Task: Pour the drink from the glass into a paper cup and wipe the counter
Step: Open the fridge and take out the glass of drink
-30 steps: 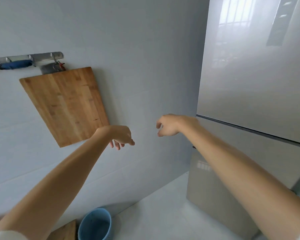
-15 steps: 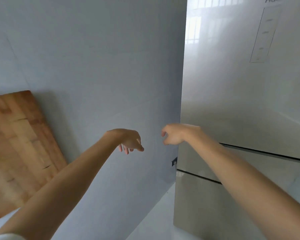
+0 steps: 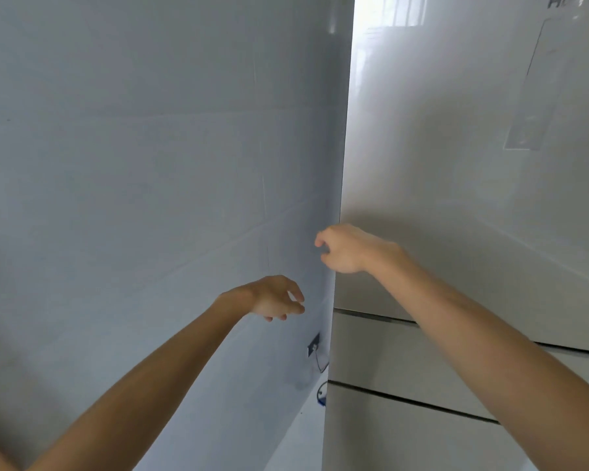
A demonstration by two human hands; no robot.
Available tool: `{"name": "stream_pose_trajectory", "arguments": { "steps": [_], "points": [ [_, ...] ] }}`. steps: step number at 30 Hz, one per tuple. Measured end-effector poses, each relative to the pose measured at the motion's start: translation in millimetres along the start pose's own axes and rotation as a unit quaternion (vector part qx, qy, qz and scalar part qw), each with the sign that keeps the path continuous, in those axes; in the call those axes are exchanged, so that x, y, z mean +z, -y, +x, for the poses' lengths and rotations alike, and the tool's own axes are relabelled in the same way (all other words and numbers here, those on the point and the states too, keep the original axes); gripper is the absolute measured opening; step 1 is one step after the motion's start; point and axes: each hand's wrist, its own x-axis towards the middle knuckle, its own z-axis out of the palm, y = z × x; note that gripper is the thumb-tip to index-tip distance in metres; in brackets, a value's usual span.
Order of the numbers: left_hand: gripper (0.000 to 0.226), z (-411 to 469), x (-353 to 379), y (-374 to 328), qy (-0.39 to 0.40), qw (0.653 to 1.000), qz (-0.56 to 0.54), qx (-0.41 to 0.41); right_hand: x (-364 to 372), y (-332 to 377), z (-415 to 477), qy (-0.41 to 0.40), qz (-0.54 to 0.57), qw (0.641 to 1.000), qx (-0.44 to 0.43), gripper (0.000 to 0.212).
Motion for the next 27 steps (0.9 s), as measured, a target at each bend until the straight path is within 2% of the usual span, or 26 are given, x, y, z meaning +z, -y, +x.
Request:
{"name": "stream_pose_trajectory", "arguments": {
  "steps": [3,6,9,11,14,18,24,27],
  "points": [
    [0.048,35.9,-12.4,-13.0,-0.037,0.997,-0.068,0.027,-13.3,-15.4,30.7,-0.083,-0.073,0.993,-0.049,0.033],
    [0.071,70.3,-20.4,-28.4,-0.102,0.989,-0.1,0.049,-23.2,-25.2,58.0,-0.149,-0.202,0.964,-0.087,0.031],
    [0.093,96.8,-18.3,-43.2,-0.134,0.983,-0.099,0.074,-31.6,-24.2,79.5,-0.164,-0.309,0.934,-0.074,0.028],
    [0.096,110.5,-11.3,-52.5,-0.128,0.978,-0.14,0.091,-38.1,-21.4,85.9,-0.159,-0.362,0.918,-0.037,0.031],
    [0.084,120.8,2.0,-63.2,-0.093,0.966,-0.22,0.101,-42.9,-18.4,83.8,-0.111,-0.436,0.893,0.011,0.034],
    [0.066,125.7,-0.4,-61.0,-0.09,0.958,-0.25,0.11,-41.5,-11.8,74.3,-0.061,-0.443,0.894,0.036,0.033],
    [0.063,105.9,3.4,-50.9,-0.07,0.959,-0.242,0.127,-34.0,10.3,52.1,-0.055,-0.461,0.883,0.068,0.037],
    [0.054,81.7,8.7,-39.9,-0.053,0.956,-0.249,0.147,-31.4,29.9,38.5,-0.064,-0.466,0.878,0.092,0.037]
  ]
}}
